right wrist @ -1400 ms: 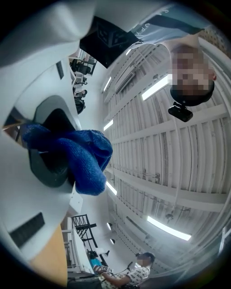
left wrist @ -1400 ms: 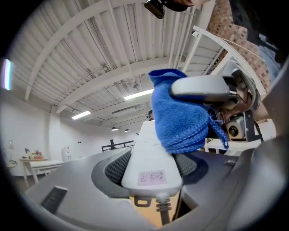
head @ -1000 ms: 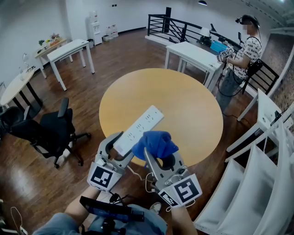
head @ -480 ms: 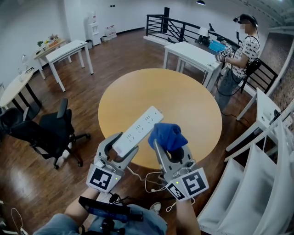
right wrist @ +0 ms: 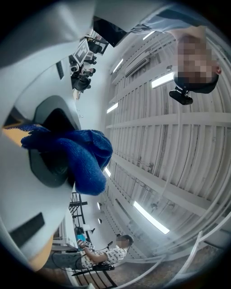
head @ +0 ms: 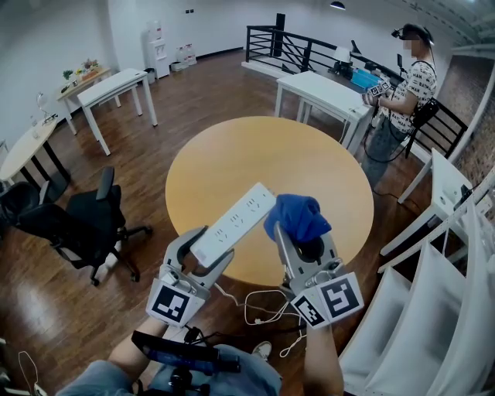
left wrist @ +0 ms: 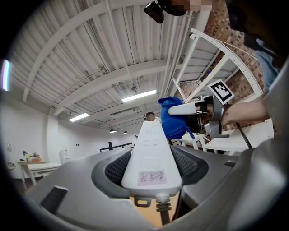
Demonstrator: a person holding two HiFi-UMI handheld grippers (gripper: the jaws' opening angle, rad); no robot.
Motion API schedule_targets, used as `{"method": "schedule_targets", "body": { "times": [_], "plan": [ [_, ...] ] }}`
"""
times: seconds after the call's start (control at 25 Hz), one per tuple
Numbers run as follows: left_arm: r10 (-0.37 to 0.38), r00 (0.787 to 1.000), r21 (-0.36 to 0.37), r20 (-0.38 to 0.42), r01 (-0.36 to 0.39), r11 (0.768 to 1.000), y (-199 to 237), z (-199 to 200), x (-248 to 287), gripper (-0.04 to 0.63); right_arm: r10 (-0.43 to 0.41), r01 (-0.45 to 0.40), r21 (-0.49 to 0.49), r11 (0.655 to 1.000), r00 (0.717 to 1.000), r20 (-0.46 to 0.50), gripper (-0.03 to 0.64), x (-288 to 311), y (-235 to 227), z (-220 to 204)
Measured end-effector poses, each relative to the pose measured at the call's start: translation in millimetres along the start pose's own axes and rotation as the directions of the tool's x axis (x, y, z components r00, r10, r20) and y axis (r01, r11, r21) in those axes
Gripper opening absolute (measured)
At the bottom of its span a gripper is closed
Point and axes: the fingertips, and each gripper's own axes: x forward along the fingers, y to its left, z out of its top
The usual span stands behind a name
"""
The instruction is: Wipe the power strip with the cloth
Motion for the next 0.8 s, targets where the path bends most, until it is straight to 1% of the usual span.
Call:
{"method": "schedule_targets", "body": {
  "times": [0.2,0.52,0.8],
  "plan": [
    [-0.005,1.0,0.005,-0.003,0.005,1.0,-3,0,-2,0.287,-0.031,0.031,-0.009,0.999,1.0,0.007,0.078,1,-16,8],
    [-0.018,1.0,0.016,0.005,0.018,1.0,-8,6,-3,0.287,-0.054,0.055,-0.03,0.998,0.998,0.011,0.078,5,-34,20],
    [-0.037,0.999,0.042,0.004,0.037,0.998,-22,7,-5,0.288,-0.049,0.049,-0.063,0.997,0.999,0.012,0.078,10,-41,30]
  ]
}}
